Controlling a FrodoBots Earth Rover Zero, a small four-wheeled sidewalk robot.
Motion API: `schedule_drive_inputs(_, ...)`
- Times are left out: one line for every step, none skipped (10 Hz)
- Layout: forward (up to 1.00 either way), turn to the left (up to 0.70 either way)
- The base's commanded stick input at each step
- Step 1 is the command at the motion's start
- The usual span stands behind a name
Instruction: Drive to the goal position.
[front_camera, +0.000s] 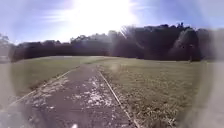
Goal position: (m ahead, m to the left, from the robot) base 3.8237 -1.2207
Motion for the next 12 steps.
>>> schedule_drive_inputs(0.70, 0.00)
schedule_drive_inputs(0.70, 0.00)
schedule_drive_inputs(0.70, 0.00)
schedule_drive_inputs(0.70, 0.00)
schedule_drive_inputs(0.70, 0.00)
schedule_drive_inputs(0.70, 0.00)
schedule_drive_inputs(0.70, 0.00)
schedule_drive_inputs(0.70, 0.00)
schedule_drive_inputs(0.70, 0.00)
schedule_drive_inputs(0.70, 0.00)
schedule_drive_inputs(0.70, 0.01)
schedule_drive_inputs(0.70, 0.02)
